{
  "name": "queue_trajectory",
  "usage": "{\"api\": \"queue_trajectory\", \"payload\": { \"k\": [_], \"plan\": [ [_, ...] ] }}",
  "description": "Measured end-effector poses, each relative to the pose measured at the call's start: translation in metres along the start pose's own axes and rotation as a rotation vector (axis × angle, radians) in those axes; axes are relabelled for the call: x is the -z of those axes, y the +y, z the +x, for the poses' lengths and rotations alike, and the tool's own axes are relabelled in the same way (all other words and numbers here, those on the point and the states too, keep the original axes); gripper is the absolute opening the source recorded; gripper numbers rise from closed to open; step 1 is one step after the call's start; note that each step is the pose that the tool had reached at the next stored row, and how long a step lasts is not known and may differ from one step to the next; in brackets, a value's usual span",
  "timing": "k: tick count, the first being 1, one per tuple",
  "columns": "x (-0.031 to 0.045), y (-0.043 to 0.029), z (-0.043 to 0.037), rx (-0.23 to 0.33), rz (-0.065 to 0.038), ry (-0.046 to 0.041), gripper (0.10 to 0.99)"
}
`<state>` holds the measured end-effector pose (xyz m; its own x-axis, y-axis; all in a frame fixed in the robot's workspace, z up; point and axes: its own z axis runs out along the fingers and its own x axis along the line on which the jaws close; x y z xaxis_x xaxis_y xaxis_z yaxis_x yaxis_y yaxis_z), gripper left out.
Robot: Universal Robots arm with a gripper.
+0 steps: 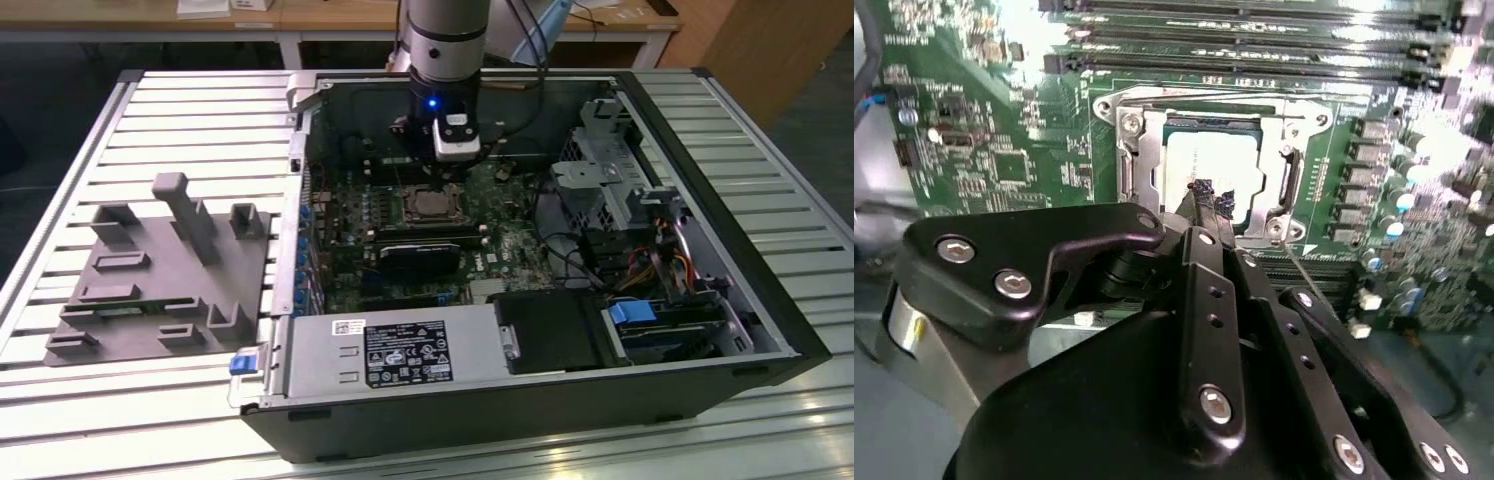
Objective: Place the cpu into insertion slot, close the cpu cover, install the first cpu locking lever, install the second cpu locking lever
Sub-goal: 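Close the cpu cover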
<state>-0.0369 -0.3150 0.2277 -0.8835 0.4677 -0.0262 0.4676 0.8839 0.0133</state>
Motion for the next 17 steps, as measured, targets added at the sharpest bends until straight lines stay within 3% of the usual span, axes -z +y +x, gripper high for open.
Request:
{"api": "queue_trajectory", "payload": {
  "k": [17],
  "plan": [
    [-0.0003,0.0000,0.0000,0.310,-0.008,0.0041,0.102]
  ]
}}
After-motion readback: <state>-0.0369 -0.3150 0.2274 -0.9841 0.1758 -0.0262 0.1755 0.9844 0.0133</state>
